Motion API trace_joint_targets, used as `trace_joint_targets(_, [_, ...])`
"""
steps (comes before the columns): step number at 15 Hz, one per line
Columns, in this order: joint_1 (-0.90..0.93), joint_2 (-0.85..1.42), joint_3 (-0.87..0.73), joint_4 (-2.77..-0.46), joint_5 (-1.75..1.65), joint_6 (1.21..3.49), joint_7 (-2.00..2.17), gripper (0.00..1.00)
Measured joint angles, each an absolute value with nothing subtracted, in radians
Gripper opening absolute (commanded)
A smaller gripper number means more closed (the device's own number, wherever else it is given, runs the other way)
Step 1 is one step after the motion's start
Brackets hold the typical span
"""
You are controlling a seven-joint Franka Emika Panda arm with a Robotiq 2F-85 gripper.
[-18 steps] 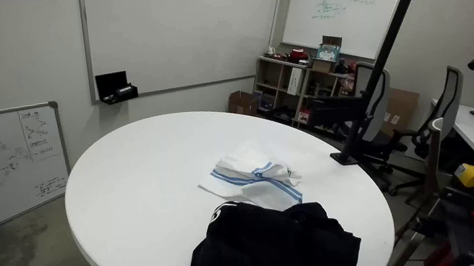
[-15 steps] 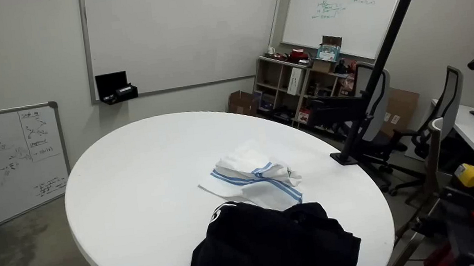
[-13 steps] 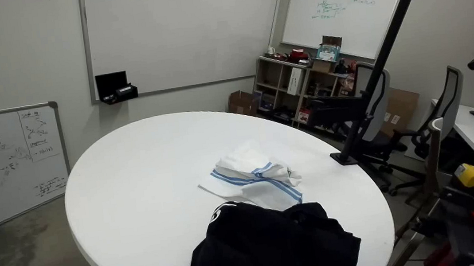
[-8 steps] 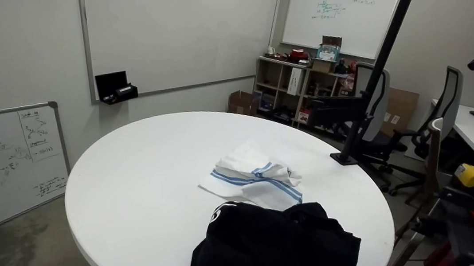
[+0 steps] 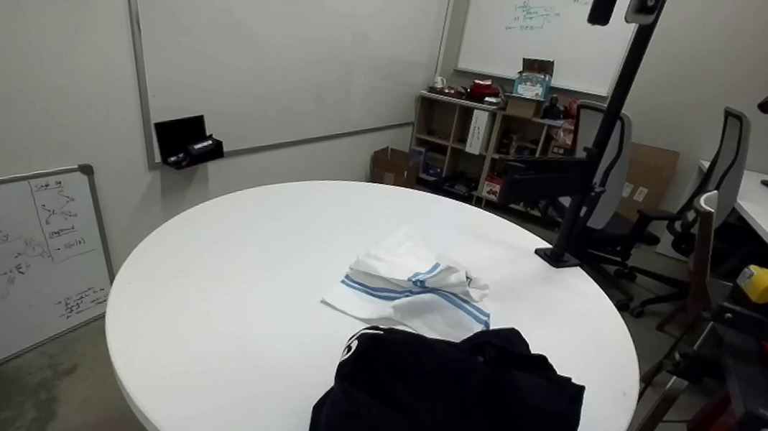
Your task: Pick the black shirt on the table and put it on the stand
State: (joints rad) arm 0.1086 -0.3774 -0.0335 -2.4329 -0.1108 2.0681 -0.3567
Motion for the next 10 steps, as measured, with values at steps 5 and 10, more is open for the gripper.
trace_joint_targets(5, [0.183, -0.255, 0.008, -2.472, -0.105, 2.156, -0.505, 1.0])
trace_joint_targets(10, [0.195, -0.076, 0.052, -2.473, -0.12, 2.258, -0.603, 1.0])
